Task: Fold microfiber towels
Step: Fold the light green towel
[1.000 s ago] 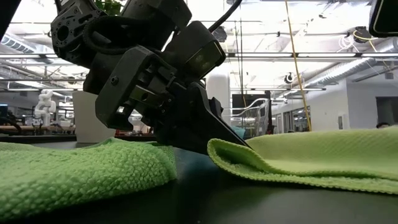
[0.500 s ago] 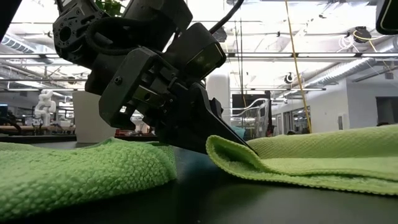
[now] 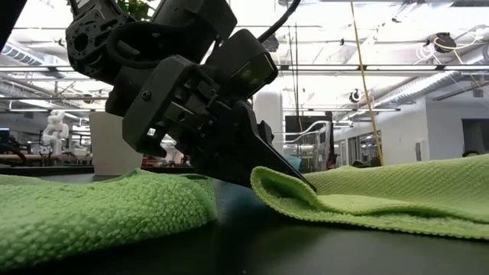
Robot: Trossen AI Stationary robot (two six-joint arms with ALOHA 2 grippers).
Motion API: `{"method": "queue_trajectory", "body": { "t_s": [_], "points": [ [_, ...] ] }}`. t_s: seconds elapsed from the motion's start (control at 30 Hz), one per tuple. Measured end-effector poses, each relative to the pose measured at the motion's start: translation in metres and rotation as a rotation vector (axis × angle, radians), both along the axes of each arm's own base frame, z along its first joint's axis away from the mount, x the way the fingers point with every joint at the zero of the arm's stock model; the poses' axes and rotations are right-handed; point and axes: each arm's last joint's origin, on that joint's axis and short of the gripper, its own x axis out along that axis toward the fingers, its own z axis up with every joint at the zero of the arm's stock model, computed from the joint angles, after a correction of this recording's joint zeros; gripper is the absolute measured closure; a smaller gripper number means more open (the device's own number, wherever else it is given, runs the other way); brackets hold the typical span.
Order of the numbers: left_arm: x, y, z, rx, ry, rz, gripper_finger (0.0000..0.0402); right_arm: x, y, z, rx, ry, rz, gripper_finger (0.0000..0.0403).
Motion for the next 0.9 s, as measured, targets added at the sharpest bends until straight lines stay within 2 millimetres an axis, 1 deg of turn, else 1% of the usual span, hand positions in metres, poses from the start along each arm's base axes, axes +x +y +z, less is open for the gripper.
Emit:
{"method": "queue_trajectory", "body": {
  "t_s": [0.07, 0.13, 0.27, 0.33, 0.5, 0.6, 0.67, 0.8, 0.9],
  "points": [
    [0.0, 0.0, 0.001, -0.007, -0.003, 0.004, 0.033, -0.004, 0.004, 0.0, -0.002, -0.003, 0.014, 0.0174],
    [-0.001, 0.0, 0.007, -0.011, -0.002, 0.005, 0.033, -0.009, 0.007, 0.0, -0.009, -0.011, 0.021, 0.0158],
    [-0.002, 0.0, 0.016, -0.033, 0.001, 0.015, 0.033, -0.02, 0.014, -0.001, -0.038, -0.023, 0.046, 0.0148],
    [-0.002, -0.002, 0.024, -0.045, -0.031, 0.011, 0.033, -0.024, 0.017, 0.0, -0.088, -0.06, 0.068, 0.0147],
    [-0.001, -0.006, 0.042, -0.072, -0.103, 0.002, 0.033, -0.031, 0.022, 0.002, -0.302, -0.208, 0.147, 0.0149],
    [-0.003, -0.007, 0.053, -0.088, -0.115, -0.003, 0.033, -0.03, 0.022, 0.004, -0.408, -0.279, 0.188, 0.0155],
    [-0.005, -0.007, 0.059, -0.115, -0.087, 0.0, 0.033, -0.03, 0.022, 0.005, -0.489, -0.315, 0.23, 0.0161],
    [-0.012, -0.01, 0.059, -0.17, 0.03, 0.033, 0.033, -0.025, 0.019, 0.004, -0.601, -0.338, 0.298, 0.0174],
    [-0.018, -0.019, 0.054, -0.157, 0.082, 0.022, 0.033, -0.021, 0.017, 0.0, -0.659, -0.343, 0.374, 0.018]
  ]
}}
